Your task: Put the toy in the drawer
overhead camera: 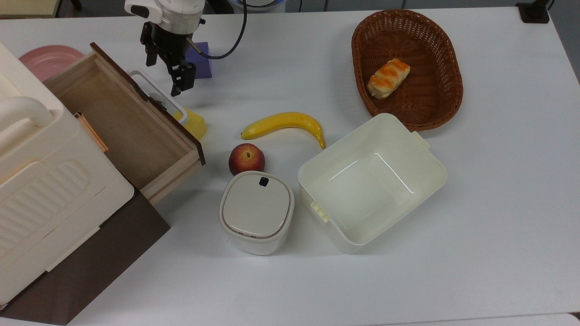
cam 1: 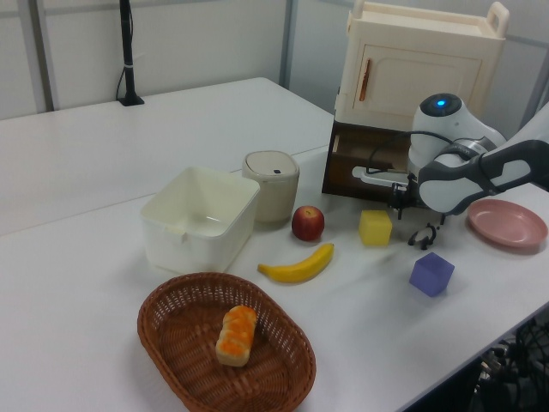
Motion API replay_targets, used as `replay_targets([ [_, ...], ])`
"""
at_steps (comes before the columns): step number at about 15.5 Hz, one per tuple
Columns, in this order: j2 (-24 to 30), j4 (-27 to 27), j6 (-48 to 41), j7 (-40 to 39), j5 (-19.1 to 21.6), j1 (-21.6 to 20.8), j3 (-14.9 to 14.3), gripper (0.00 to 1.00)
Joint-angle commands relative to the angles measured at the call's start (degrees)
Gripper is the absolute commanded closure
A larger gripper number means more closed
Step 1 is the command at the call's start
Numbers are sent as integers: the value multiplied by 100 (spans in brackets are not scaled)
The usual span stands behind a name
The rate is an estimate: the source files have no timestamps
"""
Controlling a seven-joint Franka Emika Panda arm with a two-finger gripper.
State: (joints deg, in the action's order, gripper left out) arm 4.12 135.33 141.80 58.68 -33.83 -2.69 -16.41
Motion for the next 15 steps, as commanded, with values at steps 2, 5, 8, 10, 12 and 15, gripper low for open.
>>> replay_targets([
  [2, -175, 38, 181, 249, -378, 216, 68, 0],
  [5, -315, 20, 190, 249, -396, 304, 59, 0],
  [8, -403, 11, 286, 249, -431, 357, 50, 0],
  [10, -508, -6, 400, 249, -449, 366, 50, 0],
  [12, -544, -6, 471, 249, -501, 401, 50, 0],
  [15, -614, -120, 480, 249, -546, 419, 50, 0],
])
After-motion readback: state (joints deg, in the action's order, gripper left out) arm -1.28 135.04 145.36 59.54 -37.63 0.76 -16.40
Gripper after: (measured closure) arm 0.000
